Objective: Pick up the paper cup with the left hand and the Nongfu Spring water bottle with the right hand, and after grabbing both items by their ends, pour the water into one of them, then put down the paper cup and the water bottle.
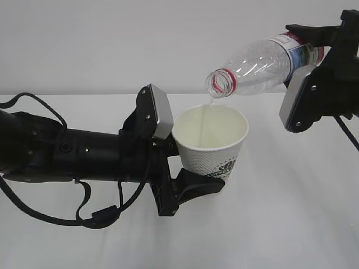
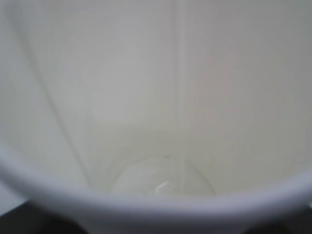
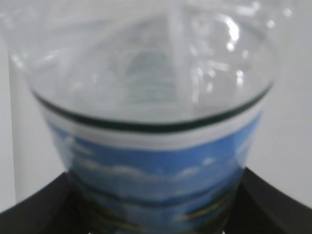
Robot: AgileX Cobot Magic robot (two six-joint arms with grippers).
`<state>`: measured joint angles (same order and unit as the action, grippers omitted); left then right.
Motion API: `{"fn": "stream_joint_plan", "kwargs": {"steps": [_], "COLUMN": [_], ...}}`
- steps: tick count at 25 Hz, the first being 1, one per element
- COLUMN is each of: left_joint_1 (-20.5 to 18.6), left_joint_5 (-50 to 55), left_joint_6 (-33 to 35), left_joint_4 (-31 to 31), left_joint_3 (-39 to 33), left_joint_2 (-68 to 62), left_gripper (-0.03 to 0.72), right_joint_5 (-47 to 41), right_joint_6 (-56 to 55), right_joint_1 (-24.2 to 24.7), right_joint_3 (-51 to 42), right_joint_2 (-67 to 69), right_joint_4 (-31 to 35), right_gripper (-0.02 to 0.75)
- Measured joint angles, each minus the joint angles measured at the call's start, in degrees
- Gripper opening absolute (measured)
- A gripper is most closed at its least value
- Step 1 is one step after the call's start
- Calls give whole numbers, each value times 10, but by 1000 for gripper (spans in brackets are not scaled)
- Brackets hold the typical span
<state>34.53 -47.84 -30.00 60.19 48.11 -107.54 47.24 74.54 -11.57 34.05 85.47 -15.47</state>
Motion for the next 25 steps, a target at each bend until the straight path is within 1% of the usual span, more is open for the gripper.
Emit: {"fn": "stream_joint_plan", "kwargs": {"steps": [25], "left_joint_1": [0], "left_joint_5": [0], "left_joint_6": [0], "left_joint_4": [0], "left_joint_3": [0], "left_joint_2": [0], "left_gripper": [545], "right_joint_5": [4], "right_joint_6": [5], "right_joint_1": [0], "right_joint_3": [0], "right_joint_2": [0], "right_joint_4": [0], "right_gripper": [515]}}
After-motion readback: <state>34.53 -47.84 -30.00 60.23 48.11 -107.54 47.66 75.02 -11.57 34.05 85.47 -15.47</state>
